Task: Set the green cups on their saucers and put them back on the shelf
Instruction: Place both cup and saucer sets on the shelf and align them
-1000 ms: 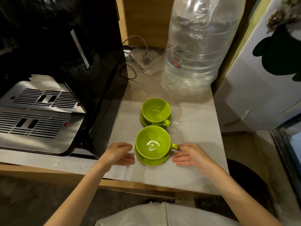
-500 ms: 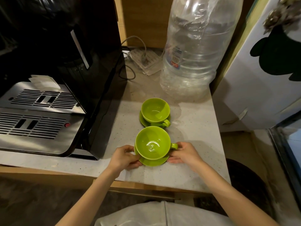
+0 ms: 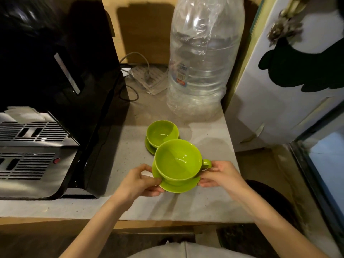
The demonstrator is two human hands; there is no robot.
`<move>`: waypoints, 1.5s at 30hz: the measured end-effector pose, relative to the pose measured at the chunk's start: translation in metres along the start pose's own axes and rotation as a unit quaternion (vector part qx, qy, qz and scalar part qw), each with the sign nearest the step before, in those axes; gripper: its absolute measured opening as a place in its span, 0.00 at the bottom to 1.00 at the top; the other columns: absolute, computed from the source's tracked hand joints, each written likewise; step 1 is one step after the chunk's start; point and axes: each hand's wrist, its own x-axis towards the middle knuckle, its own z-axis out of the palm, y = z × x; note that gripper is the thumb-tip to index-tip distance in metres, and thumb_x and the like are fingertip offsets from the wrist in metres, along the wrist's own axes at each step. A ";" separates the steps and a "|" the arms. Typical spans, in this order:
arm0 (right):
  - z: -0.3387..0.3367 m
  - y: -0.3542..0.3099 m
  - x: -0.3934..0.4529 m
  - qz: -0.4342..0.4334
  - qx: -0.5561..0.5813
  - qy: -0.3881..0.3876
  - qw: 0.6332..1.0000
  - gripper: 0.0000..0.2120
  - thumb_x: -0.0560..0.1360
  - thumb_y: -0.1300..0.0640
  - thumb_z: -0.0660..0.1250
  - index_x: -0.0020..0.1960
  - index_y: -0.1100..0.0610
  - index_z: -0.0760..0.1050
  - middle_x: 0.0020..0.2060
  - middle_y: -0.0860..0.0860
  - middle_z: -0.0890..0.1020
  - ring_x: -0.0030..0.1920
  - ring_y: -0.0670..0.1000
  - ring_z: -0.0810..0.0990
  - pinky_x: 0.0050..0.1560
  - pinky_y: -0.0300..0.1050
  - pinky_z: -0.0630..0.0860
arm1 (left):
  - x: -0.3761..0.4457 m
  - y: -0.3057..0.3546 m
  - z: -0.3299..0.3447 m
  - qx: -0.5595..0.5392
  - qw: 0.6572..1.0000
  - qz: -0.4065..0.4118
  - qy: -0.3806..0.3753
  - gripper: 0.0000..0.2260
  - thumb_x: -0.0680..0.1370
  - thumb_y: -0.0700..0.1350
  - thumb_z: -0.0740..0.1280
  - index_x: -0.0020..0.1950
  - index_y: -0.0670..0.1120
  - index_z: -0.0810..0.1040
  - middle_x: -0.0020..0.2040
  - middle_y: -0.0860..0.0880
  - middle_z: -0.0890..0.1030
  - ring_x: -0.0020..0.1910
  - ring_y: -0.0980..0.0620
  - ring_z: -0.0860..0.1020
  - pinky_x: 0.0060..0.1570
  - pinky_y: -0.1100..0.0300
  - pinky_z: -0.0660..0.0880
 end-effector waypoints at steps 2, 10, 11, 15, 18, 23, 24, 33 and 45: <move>-0.008 -0.019 -0.008 -0.034 0.007 0.007 0.999 0.08 0.70 0.71 0.67 0.48 0.65 0.78 0.29 0.53 0.85 0.30 0.49 0.84 0.32 0.37 0.80 | -0.004 0.022 0.003 -0.004 0.999 0.029 -0.013 0.10 0.72 0.36 0.68 0.52 0.39 0.73 0.34 0.41 0.85 0.31 0.50 0.84 0.33 0.62 0.81; -0.025 -0.115 -0.042 -0.180 0.041 0.009 0.983 0.06 0.71 0.69 0.65 0.45 0.62 0.78 0.31 0.54 0.86 0.31 0.50 0.85 0.32 0.37 0.80 | -0.021 0.124 0.017 -0.020 0.986 0.166 -0.015 0.05 0.70 0.34 0.67 0.45 0.40 0.77 0.27 0.44 0.83 0.25 0.55 0.81 0.27 0.68 0.77; -0.027 -0.130 -0.046 -0.197 0.047 0.010 0.979 0.06 0.72 0.69 0.64 0.46 0.63 0.77 0.31 0.54 0.86 0.31 0.50 0.85 0.31 0.37 0.80 | -0.024 0.139 0.018 -0.023 0.983 0.181 -0.018 0.05 0.70 0.34 0.67 0.45 0.40 0.78 0.27 0.45 0.83 0.24 0.56 0.81 0.26 0.68 0.77; -0.034 -0.190 -0.063 -0.253 0.073 0.011 0.965 0.05 0.72 0.69 0.64 0.47 0.66 0.76 0.30 0.54 0.86 0.30 0.50 0.85 0.29 0.36 0.79 | -0.043 0.197 0.025 -0.050 0.964 0.261 -0.018 0.10 0.63 0.40 0.68 0.42 0.41 0.79 0.27 0.45 0.83 0.25 0.56 0.81 0.26 0.69 0.77; -0.038 -0.237 -0.071 -0.283 0.107 0.018 0.953 0.03 0.71 0.70 0.64 0.44 0.65 0.76 0.28 0.56 0.85 0.28 0.50 0.84 0.26 0.35 0.78 | -0.057 0.241 0.029 -0.071 0.943 0.325 -0.015 0.10 0.62 0.41 0.67 0.41 0.41 0.80 0.27 0.45 0.84 0.25 0.57 0.81 0.27 0.70 0.77; -0.045 -0.310 -0.089 -0.348 0.128 0.025 0.928 0.03 0.72 0.70 0.63 0.42 0.66 0.76 0.25 0.56 0.84 0.25 0.49 0.83 0.24 0.34 0.77 | -0.074 0.310 0.037 -0.093 0.913 0.397 -0.017 0.11 0.62 0.43 0.67 0.41 0.39 0.79 0.26 0.45 0.83 0.23 0.57 0.80 0.25 0.70 0.76; -0.046 -0.323 -0.092 -0.360 0.129 0.024 0.924 0.04 0.71 0.70 0.63 0.44 0.67 0.76 0.26 0.56 0.84 0.26 0.50 0.83 0.24 0.35 0.77 | -0.077 0.322 0.037 -0.094 0.909 0.406 -0.021 0.11 0.62 0.42 0.66 0.41 0.38 0.78 0.26 0.44 0.83 0.23 0.57 0.80 0.26 0.70 0.77; -0.062 -0.432 -0.118 -0.427 0.132 0.027 0.894 0.04 0.71 0.71 0.63 0.44 0.69 0.76 0.26 0.58 0.84 0.25 0.52 0.83 0.22 0.34 0.77 | -0.098 0.433 0.041 -0.082 0.867 0.486 -0.074 0.10 0.69 0.41 0.65 0.43 0.34 0.79 0.28 0.43 0.83 0.23 0.56 0.80 0.24 0.69 0.77; -0.087 -0.566 -0.130 -0.468 0.103 0.074 0.874 0.05 0.72 0.70 0.63 0.47 0.67 0.74 0.22 0.58 0.82 0.22 0.50 0.81 0.20 0.35 0.76 | -0.101 0.582 0.048 0.053 0.857 0.513 -0.004 0.04 0.67 0.43 0.71 0.39 0.44 0.80 0.40 0.48 0.79 0.38 0.55 0.76 0.28 0.71 0.73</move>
